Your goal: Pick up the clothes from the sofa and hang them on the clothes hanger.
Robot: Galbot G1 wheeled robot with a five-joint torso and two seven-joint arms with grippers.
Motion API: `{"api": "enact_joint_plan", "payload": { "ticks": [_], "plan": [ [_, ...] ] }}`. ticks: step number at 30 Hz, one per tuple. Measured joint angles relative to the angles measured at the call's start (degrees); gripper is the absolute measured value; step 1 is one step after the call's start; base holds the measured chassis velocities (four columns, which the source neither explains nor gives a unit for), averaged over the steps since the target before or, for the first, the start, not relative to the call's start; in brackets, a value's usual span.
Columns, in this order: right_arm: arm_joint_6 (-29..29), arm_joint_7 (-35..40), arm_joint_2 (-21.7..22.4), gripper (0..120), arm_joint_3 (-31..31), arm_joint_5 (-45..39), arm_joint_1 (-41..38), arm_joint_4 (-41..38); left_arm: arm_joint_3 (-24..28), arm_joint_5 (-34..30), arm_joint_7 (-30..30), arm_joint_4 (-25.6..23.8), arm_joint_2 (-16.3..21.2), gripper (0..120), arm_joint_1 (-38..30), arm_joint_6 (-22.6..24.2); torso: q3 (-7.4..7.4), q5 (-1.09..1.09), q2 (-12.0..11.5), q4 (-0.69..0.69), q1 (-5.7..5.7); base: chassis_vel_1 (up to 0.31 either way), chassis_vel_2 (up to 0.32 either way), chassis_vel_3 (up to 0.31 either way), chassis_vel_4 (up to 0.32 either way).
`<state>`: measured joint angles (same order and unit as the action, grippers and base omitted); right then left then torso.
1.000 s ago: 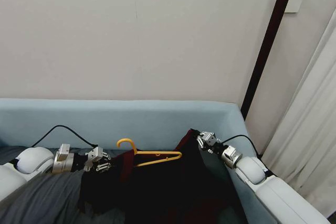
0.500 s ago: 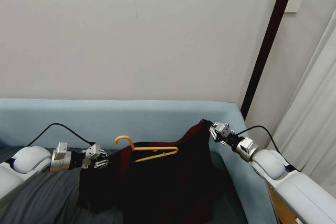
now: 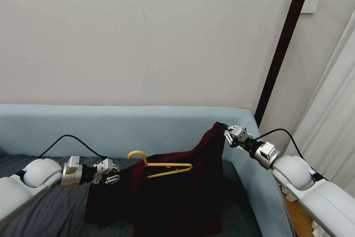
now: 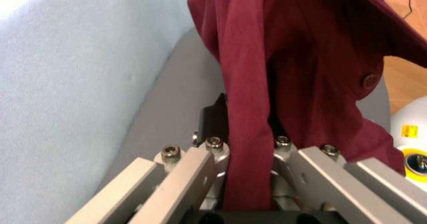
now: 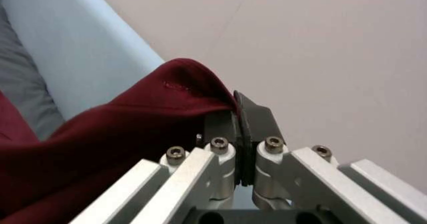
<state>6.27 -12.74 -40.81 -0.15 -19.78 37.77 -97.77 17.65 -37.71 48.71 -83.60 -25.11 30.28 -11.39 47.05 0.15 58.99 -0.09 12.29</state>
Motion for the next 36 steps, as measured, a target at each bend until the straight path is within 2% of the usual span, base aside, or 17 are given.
{"api": "enact_joint_plan", "payload": {
  "ticks": [9,14,25,29,32,36],
  "plan": [
    [-2.7,1.0,2.3,0,1.1,-3.2,0.9,-7.8,1.0,-0.1,-0.6,1.7,-1.1,2,-1.0,0.0,0.00,0.00,0.0,0.02,0.00,0.000,0.000,0.000,0.000],
    [-6.2,2.4,4.0,0,0.7,-4.7,1.2,-14.1,3.5,-0.4,-1.6,1.6,-2.6,2,-3.7,0.1,0.00,0.00,0.0,0.00,0.00,0.000,0.000,0.000,0.000],
    [-9.5,4.6,6.5,0,1.6,-7.3,1.2,-16.9,5.6,-0.5,-4.6,2.4,-5.1,2,-6.6,1.3,0.00,0.01,0.0,0.01,0.00,0.000,0.000,0.000,0.000],
    [-13.8,7.3,7.7,0,2.1,-10.0,1.3,-19.5,8.5,-0.8,-6.9,2.0,-8.7,2,-9.4,2.8,0.00,-0.01,0.0,0.00,0.00,0.000,0.000,0.000,0.000],
    [-15.1,8.4,7.9,0,1.9,-10.7,1.1,-20.0,9.8,-1.2,-7.6,1.8,-9.8,2,-10.8,3.1,0.00,0.01,0.0,-0.03,0.00,0.000,0.000,0.000,0.000],
    [-17.7,9.8,8.2,0,1.0,-12.1,0.5,-20.7,11.9,-1.7,-8.5,1.0,-10.7,2,-13.1,3.8,0.00,0.01,0.0,0.00,0.00,0.000,0.000,0.000,0.000]
  ]
}}
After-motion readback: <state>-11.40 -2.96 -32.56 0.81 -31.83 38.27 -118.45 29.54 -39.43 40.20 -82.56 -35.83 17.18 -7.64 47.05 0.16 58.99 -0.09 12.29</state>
